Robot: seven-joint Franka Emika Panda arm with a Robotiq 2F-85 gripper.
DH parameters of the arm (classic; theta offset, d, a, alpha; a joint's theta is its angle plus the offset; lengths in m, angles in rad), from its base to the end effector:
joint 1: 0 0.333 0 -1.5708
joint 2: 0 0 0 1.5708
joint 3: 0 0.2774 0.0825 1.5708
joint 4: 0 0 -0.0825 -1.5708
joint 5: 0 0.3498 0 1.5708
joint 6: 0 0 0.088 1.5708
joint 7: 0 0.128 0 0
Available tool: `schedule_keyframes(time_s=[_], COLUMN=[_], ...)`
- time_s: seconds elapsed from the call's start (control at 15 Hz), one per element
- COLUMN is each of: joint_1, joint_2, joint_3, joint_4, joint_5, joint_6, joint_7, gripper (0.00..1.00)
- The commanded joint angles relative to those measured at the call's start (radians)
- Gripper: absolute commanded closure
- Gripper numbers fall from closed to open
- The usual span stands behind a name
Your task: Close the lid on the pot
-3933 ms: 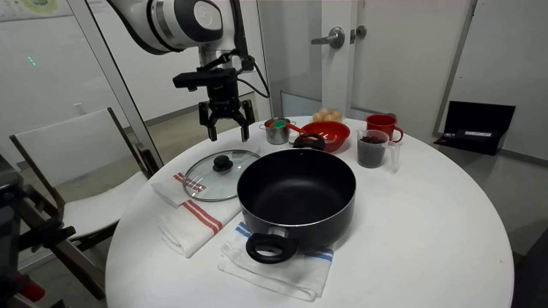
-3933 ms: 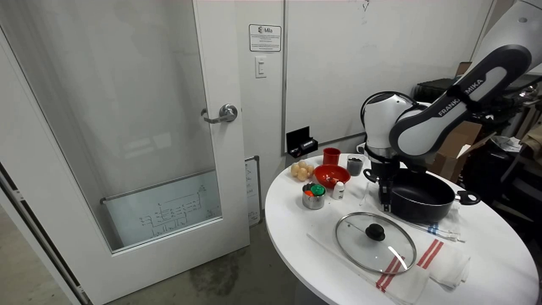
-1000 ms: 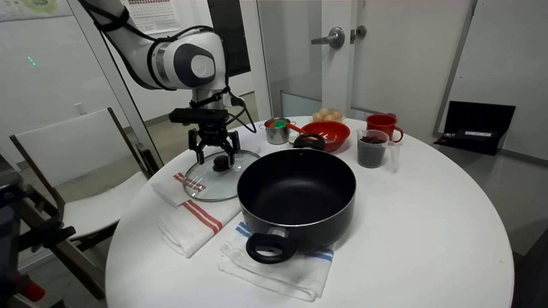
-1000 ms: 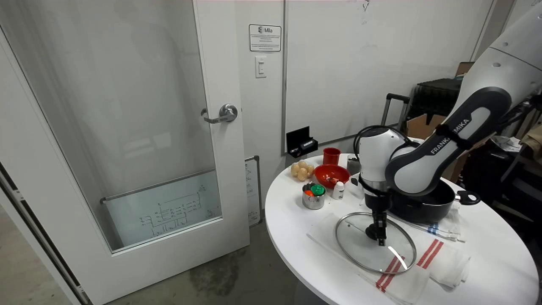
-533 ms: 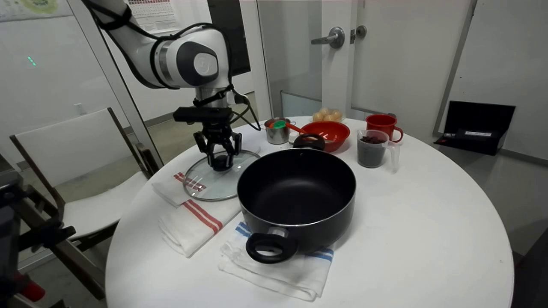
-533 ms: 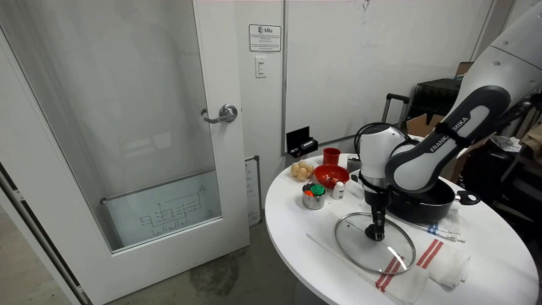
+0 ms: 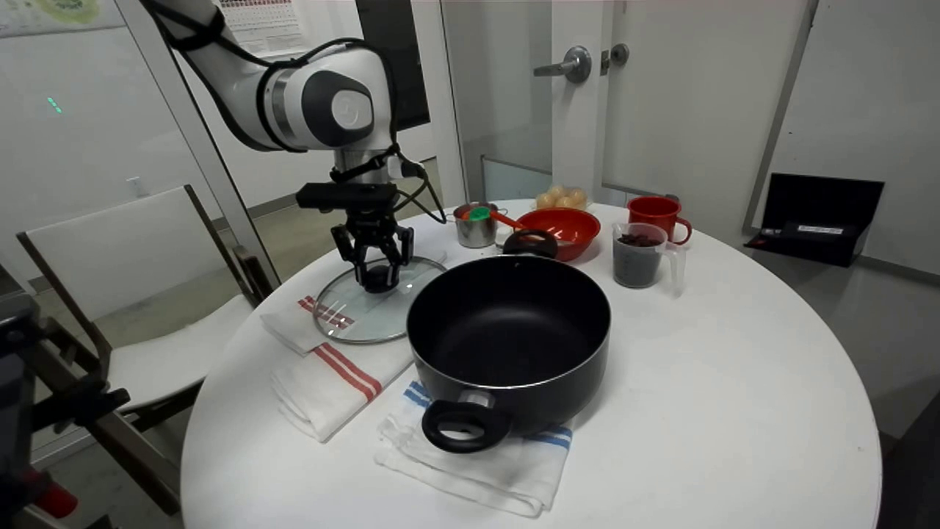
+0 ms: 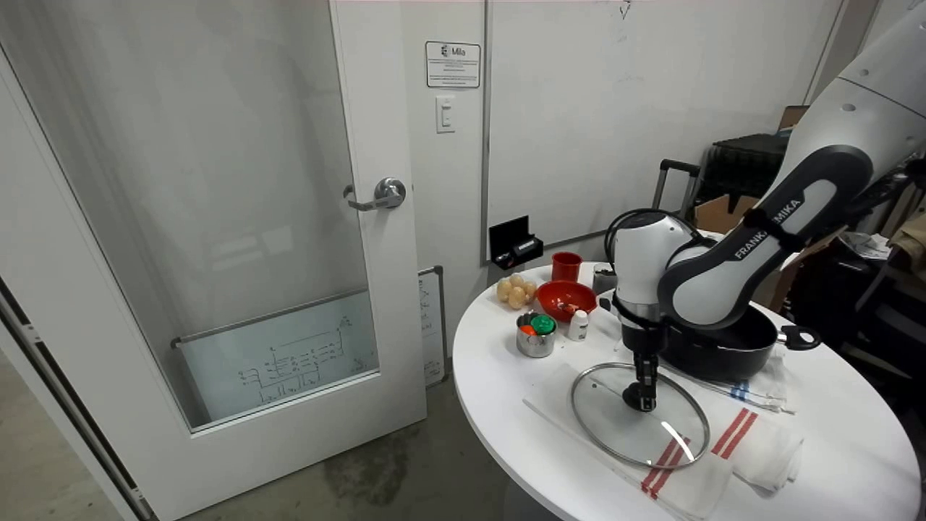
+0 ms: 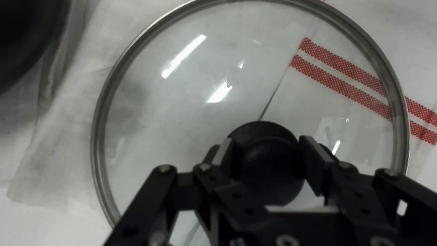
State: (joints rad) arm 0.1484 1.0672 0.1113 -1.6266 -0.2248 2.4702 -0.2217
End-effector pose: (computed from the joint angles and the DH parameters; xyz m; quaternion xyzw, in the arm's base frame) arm 0.5491 0.1460 -0.0262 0.9461 0.3061 -0.1049 0.0105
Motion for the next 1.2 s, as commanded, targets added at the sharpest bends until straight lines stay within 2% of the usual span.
schedule_keyframes(time_s=[0.0,0.53,1.13], joint_1=[0.004,0.011,-0.028], joint_2=[-0.064,-0.23,-0.455], joint_3=[0.014,0.012,-0.047], joint_4=[-0.059,-0.212,-0.402], joint_5=[0.006,0.01,0.024], joint_6=[0.018,0.043,0.039], joint_7=[-0.004,0.037,0.127], gripper=[0.75,0.75,0.75])
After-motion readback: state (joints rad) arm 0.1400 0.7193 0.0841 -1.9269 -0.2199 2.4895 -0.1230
